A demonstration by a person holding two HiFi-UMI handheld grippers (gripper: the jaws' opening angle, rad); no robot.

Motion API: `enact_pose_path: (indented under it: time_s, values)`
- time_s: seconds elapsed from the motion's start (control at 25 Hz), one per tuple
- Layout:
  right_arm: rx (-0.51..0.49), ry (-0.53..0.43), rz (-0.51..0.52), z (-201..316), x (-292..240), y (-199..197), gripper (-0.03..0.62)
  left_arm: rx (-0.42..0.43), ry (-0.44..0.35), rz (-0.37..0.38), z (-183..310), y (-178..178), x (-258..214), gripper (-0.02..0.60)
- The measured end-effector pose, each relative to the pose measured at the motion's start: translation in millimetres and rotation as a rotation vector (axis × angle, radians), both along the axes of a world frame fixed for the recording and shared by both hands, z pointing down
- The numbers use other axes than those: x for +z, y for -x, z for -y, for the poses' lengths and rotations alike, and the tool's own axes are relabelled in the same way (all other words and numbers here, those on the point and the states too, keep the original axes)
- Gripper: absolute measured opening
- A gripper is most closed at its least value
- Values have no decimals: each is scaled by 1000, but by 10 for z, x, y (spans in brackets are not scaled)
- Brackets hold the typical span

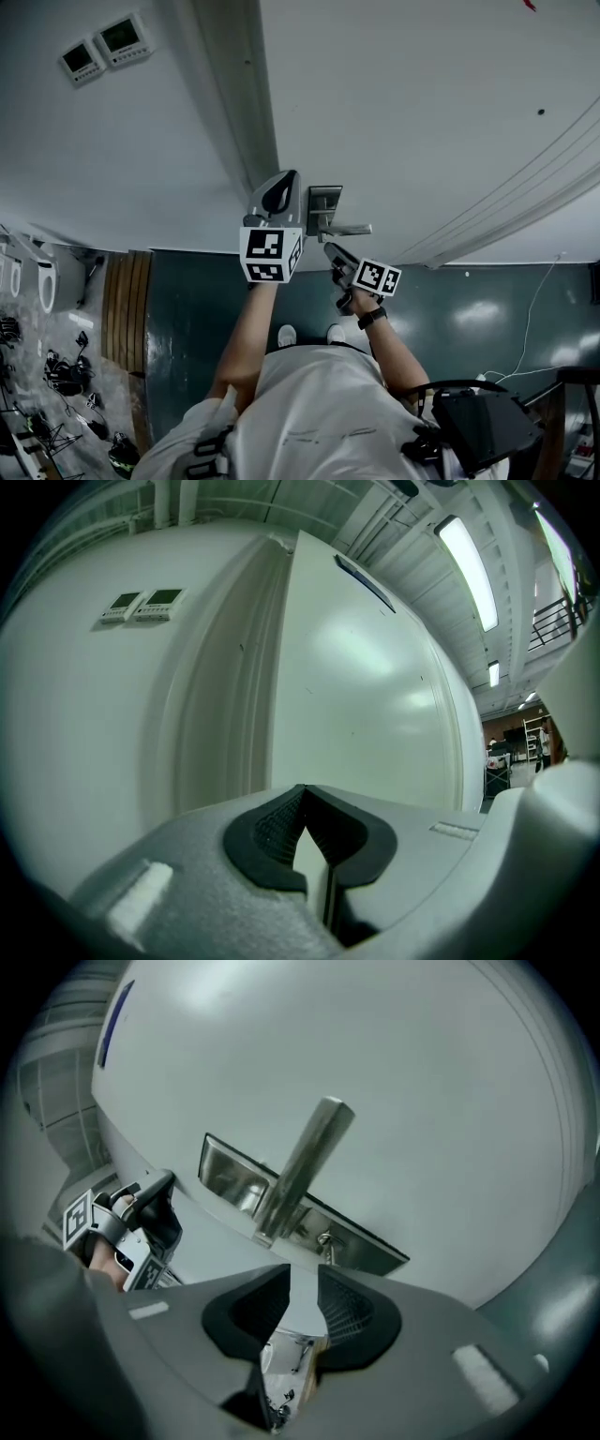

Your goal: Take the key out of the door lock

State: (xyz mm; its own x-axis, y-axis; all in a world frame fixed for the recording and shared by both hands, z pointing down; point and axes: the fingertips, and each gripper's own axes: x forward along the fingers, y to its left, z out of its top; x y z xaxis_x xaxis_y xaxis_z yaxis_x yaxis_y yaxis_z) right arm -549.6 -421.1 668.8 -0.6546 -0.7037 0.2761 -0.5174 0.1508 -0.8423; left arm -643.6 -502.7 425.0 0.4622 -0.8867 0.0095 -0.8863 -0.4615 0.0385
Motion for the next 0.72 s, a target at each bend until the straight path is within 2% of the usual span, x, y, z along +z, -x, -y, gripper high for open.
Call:
enact_pose_path:
  time_s: [0.08,0.2,0.32,0.4,0.48,0.72]
  values:
    - [-6,24,26,38,119,28,114,4,-1,2,8,-1,1,2]
    - [-33,76,104,114,291,128,199,4,2,10,33,12,11,2]
    - [-19,120,226,180,375,154,202,2,5,11,21,6,14,2]
    - [-4,143,273,229,415,148,183,3,4,11,14,-4,8,2]
    - [-2,159,288,274,436,159,143,3,2,10,12,-8,0,2]
    - [-17,179,326,382,467,184,78,3,9,14,-8,4,2,2]
